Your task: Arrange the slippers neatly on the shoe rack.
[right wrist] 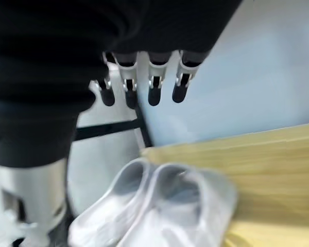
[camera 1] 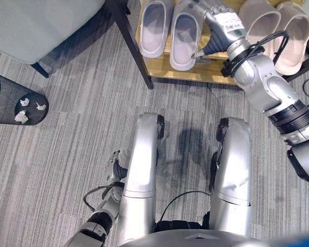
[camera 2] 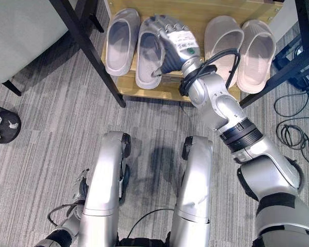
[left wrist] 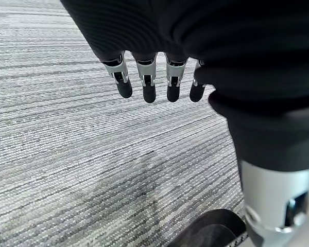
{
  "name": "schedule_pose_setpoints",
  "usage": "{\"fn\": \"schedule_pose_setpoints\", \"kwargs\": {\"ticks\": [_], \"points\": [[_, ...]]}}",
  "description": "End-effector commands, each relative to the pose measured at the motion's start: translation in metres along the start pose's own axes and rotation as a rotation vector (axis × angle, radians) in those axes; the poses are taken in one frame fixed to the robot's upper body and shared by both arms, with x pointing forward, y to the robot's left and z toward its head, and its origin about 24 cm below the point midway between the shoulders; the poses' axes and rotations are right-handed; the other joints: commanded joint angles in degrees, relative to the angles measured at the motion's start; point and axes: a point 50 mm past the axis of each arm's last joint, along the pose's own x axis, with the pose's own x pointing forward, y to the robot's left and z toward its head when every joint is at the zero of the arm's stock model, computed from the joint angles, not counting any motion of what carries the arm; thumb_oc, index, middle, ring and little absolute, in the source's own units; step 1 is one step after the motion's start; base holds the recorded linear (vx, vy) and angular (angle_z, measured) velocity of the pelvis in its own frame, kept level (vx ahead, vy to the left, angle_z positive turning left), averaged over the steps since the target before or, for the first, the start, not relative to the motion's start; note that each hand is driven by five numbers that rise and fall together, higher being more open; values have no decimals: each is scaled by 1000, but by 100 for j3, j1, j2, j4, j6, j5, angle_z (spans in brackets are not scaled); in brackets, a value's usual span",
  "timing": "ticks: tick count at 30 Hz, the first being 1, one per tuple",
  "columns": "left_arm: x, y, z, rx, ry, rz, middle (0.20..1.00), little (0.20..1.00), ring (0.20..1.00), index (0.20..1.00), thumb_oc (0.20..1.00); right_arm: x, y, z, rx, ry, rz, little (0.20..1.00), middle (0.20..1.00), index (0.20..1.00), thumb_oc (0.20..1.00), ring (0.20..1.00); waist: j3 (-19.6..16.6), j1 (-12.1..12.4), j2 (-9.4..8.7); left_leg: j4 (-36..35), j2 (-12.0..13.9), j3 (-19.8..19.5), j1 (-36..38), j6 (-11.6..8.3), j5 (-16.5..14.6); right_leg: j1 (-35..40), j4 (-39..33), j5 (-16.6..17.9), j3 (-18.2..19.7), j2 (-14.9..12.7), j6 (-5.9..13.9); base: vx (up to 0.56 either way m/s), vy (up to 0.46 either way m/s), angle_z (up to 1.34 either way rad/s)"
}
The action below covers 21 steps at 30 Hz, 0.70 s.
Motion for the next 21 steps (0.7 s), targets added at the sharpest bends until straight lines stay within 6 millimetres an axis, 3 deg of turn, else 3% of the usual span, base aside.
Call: {"fn": "schedule_pose_setpoints", "kwargs": {"ticks": [1, 3, 5, 15, 21], "points": [[-10, -13, 3, 7, -35, -37, 1000, 1000, 1000, 1000, 1000, 10, -41, 1, 9, 10, -123, 1000, 1000, 1000, 1000, 1000, -66, 280, -32, 894, -145, -532, -198, 324, -259, 374, -12, 1341, 923, 56, -508, 0, 0, 0], [-10, -13, 4, 3, -38, -37, 1000, 1000, 1000, 1000, 1000, 9, -39, 0, 16, 22, -116, 1000, 1000, 1000, 1000, 1000, -66, 284, -33, 891, -146, -536, -198, 325, -259, 378, -18, 1345, 924, 58, -509, 0, 0, 0], [-11, -13, 6, 2, -48, -46, 1000, 1000, 1000, 1000, 1000, 4, -24, -5, 9, 45, -71, 1000, 1000, 1000, 1000, 1000, -64, 298, -13, 871, -148, -532, -198, 336, -266, 361, -28, 1340, 909, 57, -530, 0, 0, 0], [-11, -12, -1, 34, -27, -50, 1000, 1000, 1000, 1000, 1000, 11, -3, -13, -25, 100, -11, 1000, 1000, 1000, 1000, 1000, -61, 332, -2, 816, -145, -540, -198, 355, -254, 344, -52, 1333, 886, 50, -528, 0, 0, 0], [-9, -8, -6, 137, -42, -53, 1000, 1000, 1000, 1000, 1000, 16, 8, -10, -12, 108, 33, 1000, 1000, 1000, 1000, 1000, -59, 370, -9, 828, -172, -554, -198, 374, -252, 363, -45, 1362, 883, 54, -527, 0, 0, 0]]}}
